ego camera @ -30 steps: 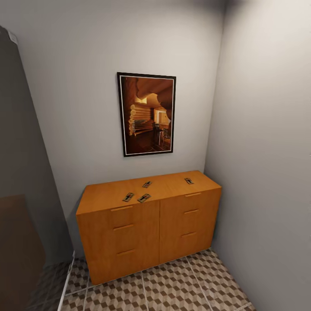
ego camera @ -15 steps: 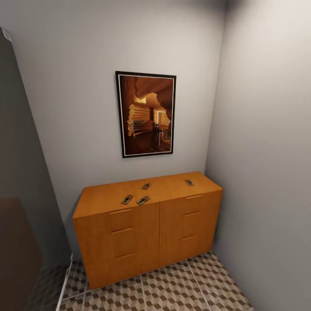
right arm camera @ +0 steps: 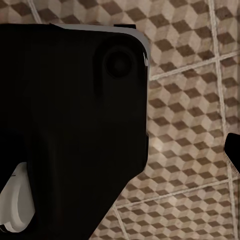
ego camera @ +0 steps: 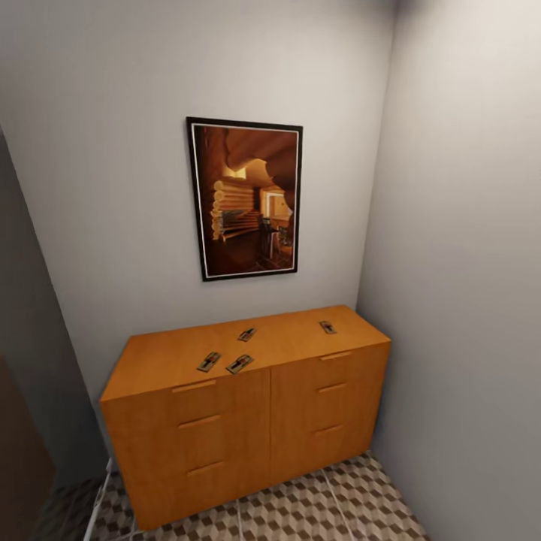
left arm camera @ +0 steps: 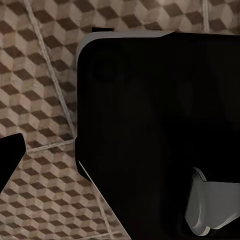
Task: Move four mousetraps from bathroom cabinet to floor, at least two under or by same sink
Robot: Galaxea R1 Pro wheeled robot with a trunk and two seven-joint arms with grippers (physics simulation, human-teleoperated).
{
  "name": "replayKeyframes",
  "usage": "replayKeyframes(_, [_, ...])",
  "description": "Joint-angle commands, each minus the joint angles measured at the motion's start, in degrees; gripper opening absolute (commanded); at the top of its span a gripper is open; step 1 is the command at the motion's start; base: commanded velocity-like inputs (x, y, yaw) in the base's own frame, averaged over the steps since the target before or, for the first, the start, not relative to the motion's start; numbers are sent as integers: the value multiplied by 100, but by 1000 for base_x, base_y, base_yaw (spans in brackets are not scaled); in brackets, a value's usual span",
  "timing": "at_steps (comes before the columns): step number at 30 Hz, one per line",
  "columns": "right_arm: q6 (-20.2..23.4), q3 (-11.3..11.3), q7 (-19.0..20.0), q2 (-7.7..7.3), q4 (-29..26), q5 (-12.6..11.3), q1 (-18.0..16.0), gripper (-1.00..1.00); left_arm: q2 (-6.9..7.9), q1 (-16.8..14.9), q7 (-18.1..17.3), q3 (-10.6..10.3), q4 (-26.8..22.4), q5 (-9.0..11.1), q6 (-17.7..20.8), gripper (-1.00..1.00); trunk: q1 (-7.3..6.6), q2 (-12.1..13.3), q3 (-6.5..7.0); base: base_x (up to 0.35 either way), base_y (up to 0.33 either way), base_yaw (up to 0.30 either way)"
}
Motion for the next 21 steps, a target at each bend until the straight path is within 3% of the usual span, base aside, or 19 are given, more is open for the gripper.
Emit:
replayKeyframes(1, [-21,-1,-6,0,1,-1,-1,100,-1,-1,3,2,-3,27,-6,100,2,-4,-7,123,-60,0])
replayKeyframes(21, [-21,-1,-6,0,1,0,-1,100,-1,-1,4,2,-3,27,-6,100,2,-4,-7,24,-12,0])
